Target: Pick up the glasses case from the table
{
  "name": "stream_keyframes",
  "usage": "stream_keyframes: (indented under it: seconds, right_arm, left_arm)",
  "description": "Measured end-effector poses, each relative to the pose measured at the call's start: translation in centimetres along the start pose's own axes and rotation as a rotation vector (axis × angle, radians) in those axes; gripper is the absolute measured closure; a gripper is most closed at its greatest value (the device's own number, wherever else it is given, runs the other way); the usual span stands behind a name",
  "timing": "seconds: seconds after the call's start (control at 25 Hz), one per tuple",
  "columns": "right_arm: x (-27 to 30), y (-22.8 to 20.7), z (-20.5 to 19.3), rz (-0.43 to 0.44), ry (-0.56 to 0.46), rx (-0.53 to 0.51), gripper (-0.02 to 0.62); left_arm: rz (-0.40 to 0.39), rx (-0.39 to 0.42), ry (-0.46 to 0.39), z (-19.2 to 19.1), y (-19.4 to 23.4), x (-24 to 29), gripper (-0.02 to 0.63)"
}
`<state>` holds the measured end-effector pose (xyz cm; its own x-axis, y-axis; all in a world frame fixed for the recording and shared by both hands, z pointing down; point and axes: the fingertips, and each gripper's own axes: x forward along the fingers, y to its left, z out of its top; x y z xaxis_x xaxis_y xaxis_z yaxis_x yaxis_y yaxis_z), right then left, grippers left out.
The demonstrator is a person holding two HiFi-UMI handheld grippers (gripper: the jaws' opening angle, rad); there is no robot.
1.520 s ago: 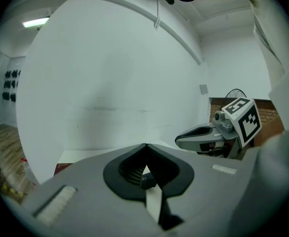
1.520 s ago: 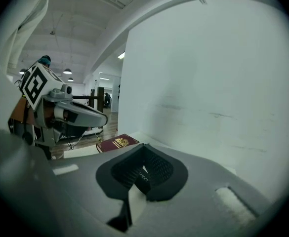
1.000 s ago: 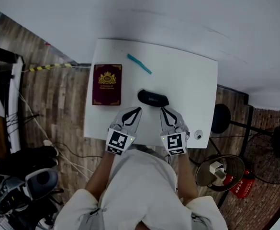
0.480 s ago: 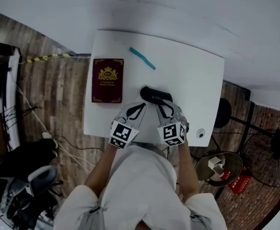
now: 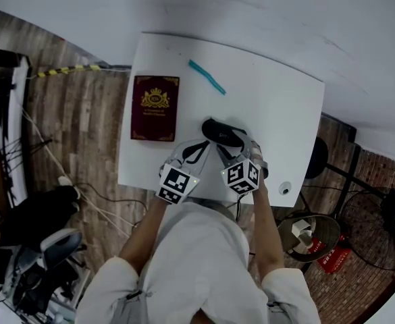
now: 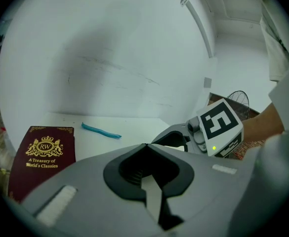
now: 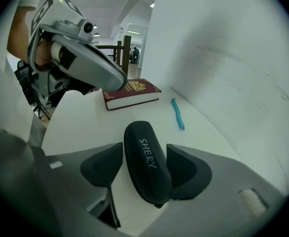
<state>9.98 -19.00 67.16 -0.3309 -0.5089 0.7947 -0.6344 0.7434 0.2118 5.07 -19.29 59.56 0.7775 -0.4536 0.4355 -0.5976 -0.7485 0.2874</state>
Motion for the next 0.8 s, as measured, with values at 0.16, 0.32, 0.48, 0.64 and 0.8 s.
stream_keyframes:
  seconds: [0.16,0.32,0.48,0.64,0.8]
  right_arm:
    - [1.6,0.2,-0.8,0.038,0.044,-0.046,0.281]
    - [2.9,0.2,-1.6,0.054,0.073,-0.082,0.248]
    - [3.8,0.1,-2.0,0.072,0.086,-0.112,0.241]
    - [4.6,0.0,-2.5,0.085,0.120,-0.146,0.222]
    - [4.9,-0.1,-2.9,0.089,0.151,-0.196,0.219]
  left_arm:
    - [0.007,-0.006,0.006,-0.4,0.1,-0.1,0.588]
    - [0.012,-0.006,0.013,-0.8,0.1,-0.4,0.588]
    - [0.017,-0.004,0.015,-1.0,0.1,-0.7,0.588]
    - [0.026,-0.002,0.016,-1.1,0.1,-1.1,0.588]
    - [0.033,0.000,0.017,-1.3,-0.2,-1.4,0.588]
